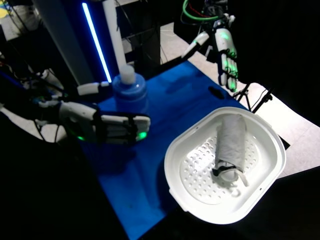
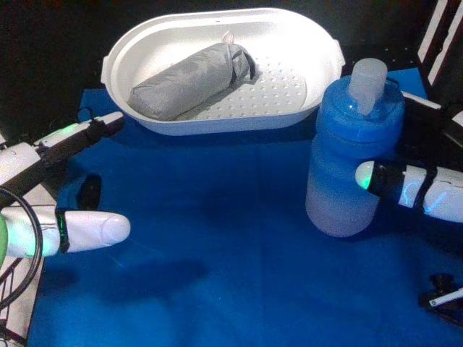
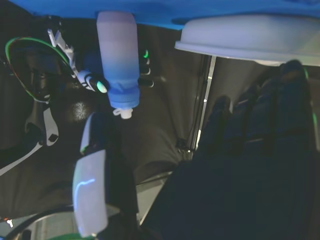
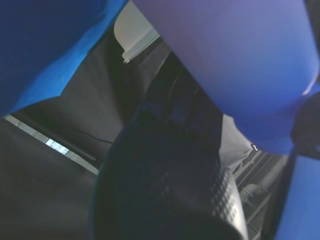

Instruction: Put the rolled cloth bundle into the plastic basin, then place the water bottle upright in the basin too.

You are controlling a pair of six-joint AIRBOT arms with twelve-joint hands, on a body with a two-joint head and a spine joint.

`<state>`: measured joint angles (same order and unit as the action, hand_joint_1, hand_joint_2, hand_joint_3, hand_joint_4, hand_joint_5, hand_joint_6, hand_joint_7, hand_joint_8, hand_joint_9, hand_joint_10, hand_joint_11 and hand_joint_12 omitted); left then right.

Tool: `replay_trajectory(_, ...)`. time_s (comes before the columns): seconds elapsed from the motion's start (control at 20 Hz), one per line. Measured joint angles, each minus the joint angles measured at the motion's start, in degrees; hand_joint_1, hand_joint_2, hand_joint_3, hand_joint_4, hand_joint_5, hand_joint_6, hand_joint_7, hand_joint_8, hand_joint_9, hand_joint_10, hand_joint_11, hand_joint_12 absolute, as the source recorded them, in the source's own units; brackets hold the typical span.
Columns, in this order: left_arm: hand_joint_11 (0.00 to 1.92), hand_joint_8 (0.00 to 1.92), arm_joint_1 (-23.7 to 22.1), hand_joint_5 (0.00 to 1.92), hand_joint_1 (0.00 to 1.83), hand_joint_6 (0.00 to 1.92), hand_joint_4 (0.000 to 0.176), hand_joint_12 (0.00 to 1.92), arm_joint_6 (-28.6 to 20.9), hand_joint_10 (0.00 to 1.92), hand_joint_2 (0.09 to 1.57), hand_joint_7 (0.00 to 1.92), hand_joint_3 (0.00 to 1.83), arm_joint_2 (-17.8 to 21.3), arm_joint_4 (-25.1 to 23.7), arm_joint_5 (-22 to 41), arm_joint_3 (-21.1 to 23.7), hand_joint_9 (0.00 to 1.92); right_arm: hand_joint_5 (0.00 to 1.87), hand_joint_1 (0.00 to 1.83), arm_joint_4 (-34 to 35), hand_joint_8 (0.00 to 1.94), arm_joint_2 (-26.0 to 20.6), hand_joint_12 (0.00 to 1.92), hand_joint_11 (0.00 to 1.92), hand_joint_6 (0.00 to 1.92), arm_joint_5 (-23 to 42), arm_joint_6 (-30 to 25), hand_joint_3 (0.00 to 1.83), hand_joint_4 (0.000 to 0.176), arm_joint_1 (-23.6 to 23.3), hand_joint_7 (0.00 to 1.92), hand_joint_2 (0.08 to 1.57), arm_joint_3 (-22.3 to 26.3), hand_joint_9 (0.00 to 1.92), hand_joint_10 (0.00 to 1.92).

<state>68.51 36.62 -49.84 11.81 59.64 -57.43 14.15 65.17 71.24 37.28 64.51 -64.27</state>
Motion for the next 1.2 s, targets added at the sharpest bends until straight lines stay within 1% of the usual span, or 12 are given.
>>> replay_trajectory(0.05, 0.06, 0.0, 0.2, 0.05, 0.43, 0.0, 0.139, 0.05, 0.0, 0.0, 0.84, 0.01, 0.0, 0.0, 0.0, 0.2, 0.0, 0.0, 0.63, 1.02, -0.1, 0.36, -0.1, 1.08, 0.45, 0.02, 0.0, 0.0, 0.0, 0.0, 0.0, 0.58, 1.14, 0.0, 0.56, 0.81)
replay_trajectory(0.1, 0.07, 0.0, 0.4, 0.05, 0.43, 0.0, 0.139, 0.05, 0.0, 0.0, 0.84, 0.02, 0.0, 0.0, 0.2, 0.2, 0.0, 0.01, 0.73, 1.08, -0.2, 0.84, -0.1, 1.18, 0.56, 0.05, 0.0, 0.0, 0.0, 0.0, 0.0, 0.5, 1.14, 0.0, 0.58, 1.09)
replay_trajectory(0.15, 0.07, 0.0, 0.4, 0.05, 0.42, 0.0, 0.141, 0.05, 0.0, 0.0, 0.84, 0.02, 0.0, 0.0, 0.3, 0.2, 0.0, 0.01, 0.62, 1.13, -0.3, 1.32, -0.3, 1.25, 0.6, 1.15, -0.1, 0.1, 0.0, 0.0, 0.0, 0.72, 1.25, 0.0, 0.63, 1.17)
replay_trajectory(0.2, 0.07, 0.0, 0.4, 0.06, 0.44, 0.0, 0.143, 0.05, 0.0, 0.0, 0.84, 0.02, 0.0, 0.0, 0.3, 0.2, 0.0, 0.01, 0.54, 1.16, -0.6, 1.37, -0.4, 1.33, 0.68, 1.49, -0.2, 0.2, 0.0, 0.0, 0.0, 0.82, 1.27, 0.0, 0.74, 1.23)
replay_trajectory(0.25, 0.07, 0.0, 0.5, 0.06, 0.44, 0.0, 0.133, 0.05, -0.1, 0.0, 0.84, 0.02, 0.0, -0.1, 0.3, 0.3, 0.0, 0.01, 0.56, 1.19, -0.6, 1.32, -0.5, 1.36, 0.71, 1.46, -0.2, 0.2, 0.0, 0.0, 0.0, 0.86, 1.26, 0.0, 0.78, 1.25)
replay_trajectory(0.35, 0.07, 0.0, 0.7, 0.06, 0.44, 0.0, 0.14, 0.05, 0.0, 0.0, 0.84, 0.02, 0.0, -0.1, 0.3, 0.2, 0.0, 0.01, 0.58, 1.18, -0.9, 1.32, -0.6, 1.38, 0.75, 1.45, -0.2, 0.3, 0.0, 0.0, 0.0, 0.87, 1.25, 0.0, 0.81, 1.28)
replay_trajectory(0.45, 0.07, 0.0, 0.8, 0.06, 0.44, 0.0, 0.132, 0.05, -0.1, 0.0, 0.85, 0.02, 0.0, -0.1, 0.4, 0.2, 0.0, 0.01, 0.6, 1.19, -0.7, 1.33, -0.6, 1.45, 0.72, 1.42, -0.2, 0.4, 0.0, 0.0, 0.0, 0.87, 1.24, 0.0, 0.8, 1.38)
replay_trajectory(0.7, 0.07, 0.0, 1.1, 0.06, 0.44, 0.0, 0.143, 0.05, -0.2, 0.0, 0.84, 0.03, 0.0, -0.7, 0.7, 0.4, 0.0, 0.02, 0.64, 1.18, -2.0, 1.28, -1.4, 1.65, 0.83, 1.46, -0.7, 0.4, 0.0, 0.0, -0.2, 0.88, 1.23, 0.0, 0.85, 1.62)
replay_trajectory(0.85, 0.05, 0.0, 1.2, 0.05, 0.45, 0.0, 0.131, 0.04, -0.2, 0.0, 0.85, 0.03, 0.0, -0.8, 1.3, 0.6, 0.0, 0.01, 0.49, 1.29, -5.9, 1.56, -2.9, 1.77, 0.92, 1.59, -3.9, 1.0, 0.0, 0.0, -2.5, 0.76, 1.18, 0.0, 0.9, 1.77)
replay_trajectory(1.0, 0.06, 0.0, 1.6, 0.06, 0.46, 0.0, 0.116, 0.04, -0.2, 0.0, 0.85, 0.03, 0.0, -0.8, 1.3, 1.0, 0.0, 0.02, 0.65, 1.07, -9.8, 1.51, -4.4, 1.74, 0.97, 1.5, -4.1, 1.0, 0.01, 0.0, -5.7, 0.81, 1.29, 0.0, 0.96, 1.69)
replay_trajectory(1.15, 0.06, 0.0, 1.8, 0.07, 0.52, 0.0, 0.143, 0.04, -0.2, 0.0, 0.84, 0.02, 0.0, -1.1, 1.6, 0.7, 0.0, 0.0, 0.66, 1.07, -11.6, 1.4, -6.2, 1.68, 0.96, 1.49, -4.5, 1.6, 0.0, 0.0, -8.5, 0.88, 1.28, 0.0, 1.0, 1.6)
replay_trajectory(1.2, 0.05, 0.0, 1.8, 0.07, 0.54, 0.0, 0.138, 0.03, -0.3, 0.0, 0.84, 0.03, 0.0, -1.1, 1.5, 0.7, 0.0, 0.01, 0.66, 1.07, -11.9, 1.39, -6.7, 1.68, 0.94, 1.49, -4.5, 2.2, 0.0, 0.0, -9.6, 0.88, 1.29, 0.0, 0.99, 1.6)
